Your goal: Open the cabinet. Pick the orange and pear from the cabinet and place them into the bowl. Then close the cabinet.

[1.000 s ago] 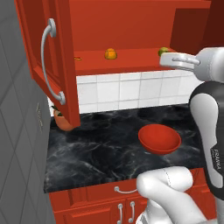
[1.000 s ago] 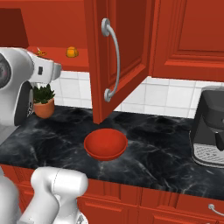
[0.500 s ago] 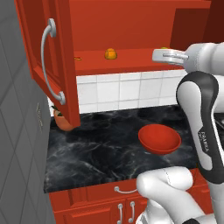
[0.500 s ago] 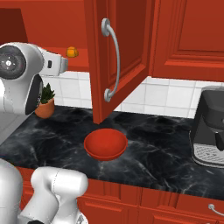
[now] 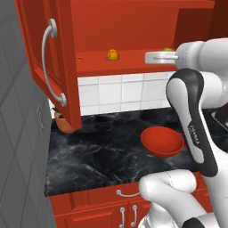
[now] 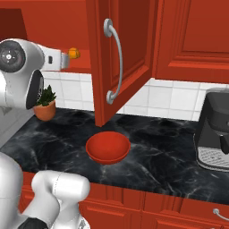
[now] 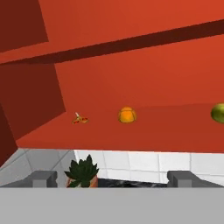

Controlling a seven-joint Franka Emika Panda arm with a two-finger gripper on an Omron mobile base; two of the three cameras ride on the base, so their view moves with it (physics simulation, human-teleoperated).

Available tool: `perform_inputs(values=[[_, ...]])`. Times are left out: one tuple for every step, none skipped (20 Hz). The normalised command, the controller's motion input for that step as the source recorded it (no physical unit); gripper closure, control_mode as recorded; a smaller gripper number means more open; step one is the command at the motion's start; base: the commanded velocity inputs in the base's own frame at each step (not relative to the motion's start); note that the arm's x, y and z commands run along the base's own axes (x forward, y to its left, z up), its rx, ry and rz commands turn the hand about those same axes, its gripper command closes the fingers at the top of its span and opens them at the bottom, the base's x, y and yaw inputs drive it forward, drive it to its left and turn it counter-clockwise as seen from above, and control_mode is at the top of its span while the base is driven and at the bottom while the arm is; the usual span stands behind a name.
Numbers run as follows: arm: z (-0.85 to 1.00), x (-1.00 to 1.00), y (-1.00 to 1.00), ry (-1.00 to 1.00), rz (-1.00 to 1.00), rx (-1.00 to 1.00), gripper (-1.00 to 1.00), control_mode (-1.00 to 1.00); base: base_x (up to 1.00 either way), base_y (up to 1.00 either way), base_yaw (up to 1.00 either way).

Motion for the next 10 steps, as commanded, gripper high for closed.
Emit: perform_inputs(values=[[-0.07, 0.35, 0.09, 0.0, 0.0, -0.08, -1.0, -1.0, 0.0, 0.0, 0.0], [-0.08, 0.38, 0.05, 0.0, 0.0, -0.07, -1.0, -1.0, 0.0, 0.0, 0.0], [-0.1, 0.4, 0.04, 0.0, 0.0, -0.06, -1.0, -1.0, 0.0, 0.0, 0.0], [-0.11, 0.42, 0.01, 0.0, 0.0, -0.06, -1.0, -1.0, 0.0, 0.0, 0.0], [-0.15, 0.46, 0.03, 0.0, 0.0, -0.07, -1.0, -1.0, 0.0, 0.0, 0.0], [-0.15, 0.51, 0.03, 0.0, 0.0, -0.06, -1.0, -1.0, 0.0, 0.0, 0.0], [-0.14, 0.56, 0.04, 0.0, 0.0, -0.03, -1.0, -1.0, 0.0, 0.0, 0.0], [-0.14, 0.6, 0.04, 0.0, 0.0, -0.02, -1.0, -1.0, 0.0, 0.0, 0.0], [-0.13, 0.61, 0.04, 0.0, 0.0, 0.0, -1.0, -1.0, 0.0, 0.0, 0.0], [-0.17, 0.61, 0.07, 0.0, 0.0, 0.0, -1.0, -1.0, 0.0, 0.0, 0.0]])
